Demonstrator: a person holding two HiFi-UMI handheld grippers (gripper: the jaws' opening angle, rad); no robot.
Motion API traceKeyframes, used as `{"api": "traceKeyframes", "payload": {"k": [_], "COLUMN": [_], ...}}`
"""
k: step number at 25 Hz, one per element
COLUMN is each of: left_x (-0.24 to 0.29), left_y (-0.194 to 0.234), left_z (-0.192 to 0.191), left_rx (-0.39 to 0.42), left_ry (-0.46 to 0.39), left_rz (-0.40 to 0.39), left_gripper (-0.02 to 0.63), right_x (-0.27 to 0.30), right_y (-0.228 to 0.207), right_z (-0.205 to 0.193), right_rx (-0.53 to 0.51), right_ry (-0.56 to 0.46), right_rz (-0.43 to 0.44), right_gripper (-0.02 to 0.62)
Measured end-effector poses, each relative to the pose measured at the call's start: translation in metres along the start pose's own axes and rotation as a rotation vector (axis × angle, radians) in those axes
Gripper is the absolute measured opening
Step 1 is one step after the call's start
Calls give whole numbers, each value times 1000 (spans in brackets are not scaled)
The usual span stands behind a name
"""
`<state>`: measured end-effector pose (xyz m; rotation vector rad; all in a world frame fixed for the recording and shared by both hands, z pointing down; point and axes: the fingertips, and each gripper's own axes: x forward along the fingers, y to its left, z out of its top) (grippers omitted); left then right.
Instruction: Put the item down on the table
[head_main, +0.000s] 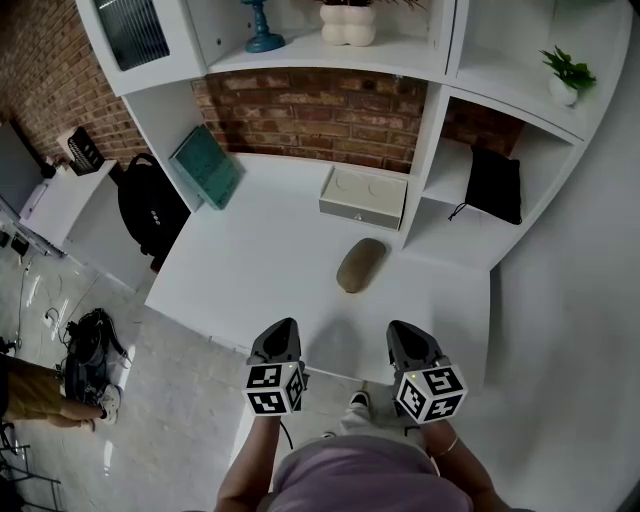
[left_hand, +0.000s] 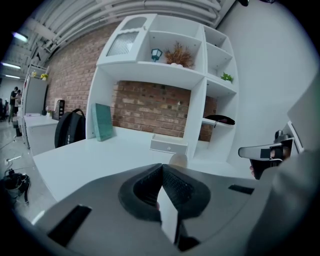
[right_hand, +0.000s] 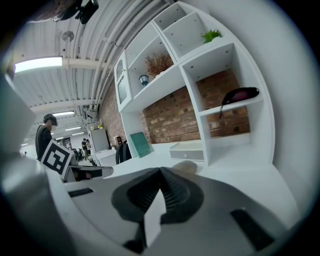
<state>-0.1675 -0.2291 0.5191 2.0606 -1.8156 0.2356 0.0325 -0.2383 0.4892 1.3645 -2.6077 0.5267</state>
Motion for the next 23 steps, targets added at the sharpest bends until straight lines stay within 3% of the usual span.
{"api": "traceKeyframes", "payload": {"k": [23], "left_x": [-1], "left_y": [-6], "left_z": [5], "left_rx": [-5], "left_ry": [-13], "left_rz": [7], "left_gripper": [0], "right_x": [4], "right_y": [-3], "right_z": [6], "right_rx": [-7], "right_ry": [-12], "right_rz": [21], "right_gripper": [0]}}
